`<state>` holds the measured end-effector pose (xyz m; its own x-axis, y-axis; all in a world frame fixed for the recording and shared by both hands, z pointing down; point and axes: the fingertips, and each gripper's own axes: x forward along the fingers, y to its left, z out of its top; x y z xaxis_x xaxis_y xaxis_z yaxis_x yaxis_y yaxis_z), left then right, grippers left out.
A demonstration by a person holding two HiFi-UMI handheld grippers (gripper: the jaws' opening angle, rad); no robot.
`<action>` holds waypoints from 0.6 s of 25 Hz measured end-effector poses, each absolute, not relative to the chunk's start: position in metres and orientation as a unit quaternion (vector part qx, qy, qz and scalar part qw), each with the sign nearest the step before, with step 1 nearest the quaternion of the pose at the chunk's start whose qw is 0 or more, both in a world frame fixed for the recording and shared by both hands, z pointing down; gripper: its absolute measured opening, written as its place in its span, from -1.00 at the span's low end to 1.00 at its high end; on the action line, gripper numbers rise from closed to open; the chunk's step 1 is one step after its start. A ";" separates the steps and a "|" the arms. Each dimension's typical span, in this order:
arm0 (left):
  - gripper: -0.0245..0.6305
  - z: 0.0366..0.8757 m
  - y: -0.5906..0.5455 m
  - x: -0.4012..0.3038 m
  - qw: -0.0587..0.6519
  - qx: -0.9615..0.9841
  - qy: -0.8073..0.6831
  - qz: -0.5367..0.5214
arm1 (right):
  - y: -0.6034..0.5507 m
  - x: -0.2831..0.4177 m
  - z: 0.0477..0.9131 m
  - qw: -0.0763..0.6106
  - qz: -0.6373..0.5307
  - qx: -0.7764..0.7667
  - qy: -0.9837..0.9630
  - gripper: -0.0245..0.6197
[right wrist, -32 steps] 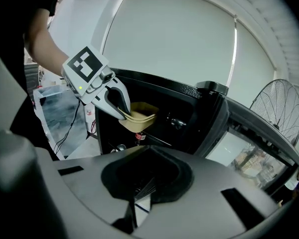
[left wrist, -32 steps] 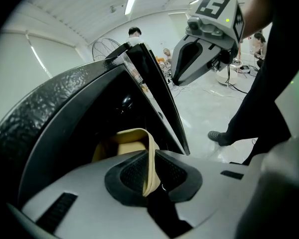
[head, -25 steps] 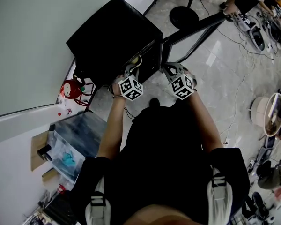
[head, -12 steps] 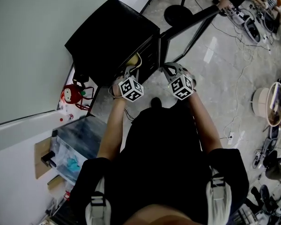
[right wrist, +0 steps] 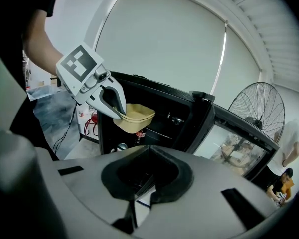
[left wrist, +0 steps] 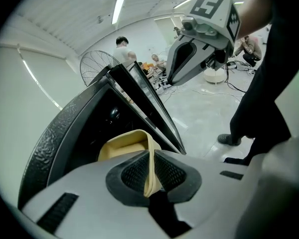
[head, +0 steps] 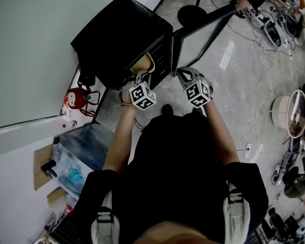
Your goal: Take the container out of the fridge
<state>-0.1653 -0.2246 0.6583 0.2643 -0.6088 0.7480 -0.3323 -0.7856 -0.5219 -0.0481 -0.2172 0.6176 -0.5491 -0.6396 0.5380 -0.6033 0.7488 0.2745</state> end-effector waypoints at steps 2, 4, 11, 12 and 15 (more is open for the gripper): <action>-0.79 0.655 -0.220 -0.161 0.129 -0.781 0.308 -0.528 | -0.213 -0.045 0.618 0.318 -0.033 0.344 -0.883 -0.93; -0.80 0.651 -0.215 -0.156 0.126 -0.776 0.318 -0.529 | -0.209 -0.041 0.616 0.316 -0.038 0.333 -0.887 -0.93; -0.80 0.639 -0.196 -0.136 0.113 -0.762 0.345 -0.536 | -0.198 -0.020 0.604 0.306 -0.049 0.307 -0.900 -0.93; -0.79 0.638 -0.192 -0.132 0.111 -0.760 0.349 -0.537 | -0.194 -0.017 0.604 0.305 -0.049 0.303 -0.901 -0.93; -0.79 0.635 -0.180 -0.117 0.106 -0.756 0.356 -0.539 | -0.184 -0.002 0.604 0.304 -0.049 0.293 -0.905 -0.93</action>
<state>-0.1166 -0.1800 0.6352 0.1646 -0.6524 0.7398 -0.4237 -0.7241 -0.5442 -0.0016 -0.1837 0.6036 -0.6428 -0.5608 0.5218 -0.5012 0.8230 0.2671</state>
